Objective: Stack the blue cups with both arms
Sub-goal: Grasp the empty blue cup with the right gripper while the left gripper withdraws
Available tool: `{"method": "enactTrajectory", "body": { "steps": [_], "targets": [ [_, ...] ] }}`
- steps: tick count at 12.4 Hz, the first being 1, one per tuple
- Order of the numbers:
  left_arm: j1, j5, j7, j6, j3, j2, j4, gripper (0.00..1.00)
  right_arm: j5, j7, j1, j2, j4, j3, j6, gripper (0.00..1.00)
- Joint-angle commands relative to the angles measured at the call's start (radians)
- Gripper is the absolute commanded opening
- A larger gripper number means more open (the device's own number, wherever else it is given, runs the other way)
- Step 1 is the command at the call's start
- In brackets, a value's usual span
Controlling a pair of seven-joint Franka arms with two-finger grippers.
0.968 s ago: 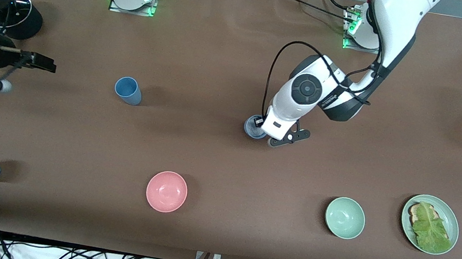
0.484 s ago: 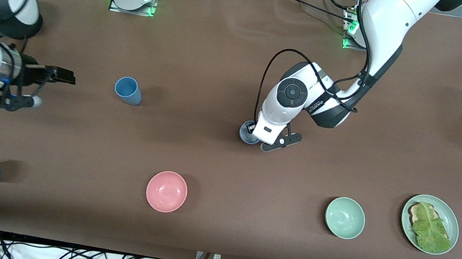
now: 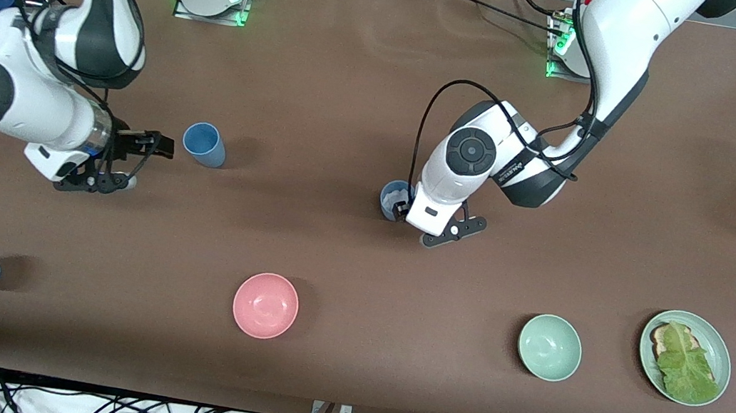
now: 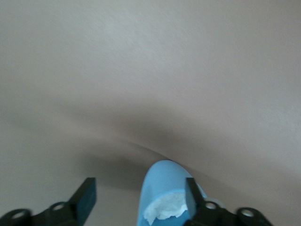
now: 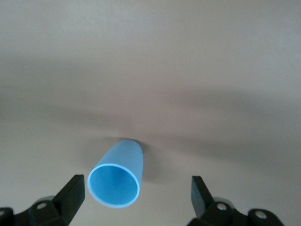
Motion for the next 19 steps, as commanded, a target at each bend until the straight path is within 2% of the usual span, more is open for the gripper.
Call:
{"method": "enactTrajectory", "body": {
  "steps": [1,6,9,12,14,17,18,19],
  "targets": [
    [0.07,0.011,0.096,-0.196,-0.005,-0.027,0.12,1.0,0.015,0.008,-0.006,-0.118,-0.243,0.015,0.158,1.0],
    [0.351,0.009,0.471,-0.402,-0.006,-0.028,0.246,1.0,0.015,0.054,-0.006,-0.134,-0.323,0.017,0.174,1.0],
    [0.531,0.02,0.728,-0.445,0.0,-0.031,0.266,1.0,0.015,0.054,-0.006,-0.126,-0.342,0.017,0.197,0.97],
    [0.651,0.083,0.938,-0.446,-0.005,-0.051,0.266,1.0,0.014,0.054,-0.006,-0.105,-0.345,0.018,0.238,0.9],
    [0.657,0.091,0.954,-0.449,-0.003,-0.065,0.262,1.0,0.014,0.054,-0.005,-0.088,-0.365,0.031,0.288,0.81],
    [0.653,0.074,0.951,-0.49,-0.009,-0.102,0.265,1.0,0.015,0.056,-0.005,-0.082,-0.389,0.043,0.325,0.74],
    [0.651,0.072,0.952,-0.508,-0.012,-0.108,0.266,1.0,0.014,0.075,-0.005,-0.079,-0.389,0.045,0.325,0.67],
    [0.648,0.071,0.952,-0.521,-0.012,-0.108,0.266,1.0,0.014,0.091,-0.005,-0.077,-0.389,0.051,0.327,0.54]
  ]
}}
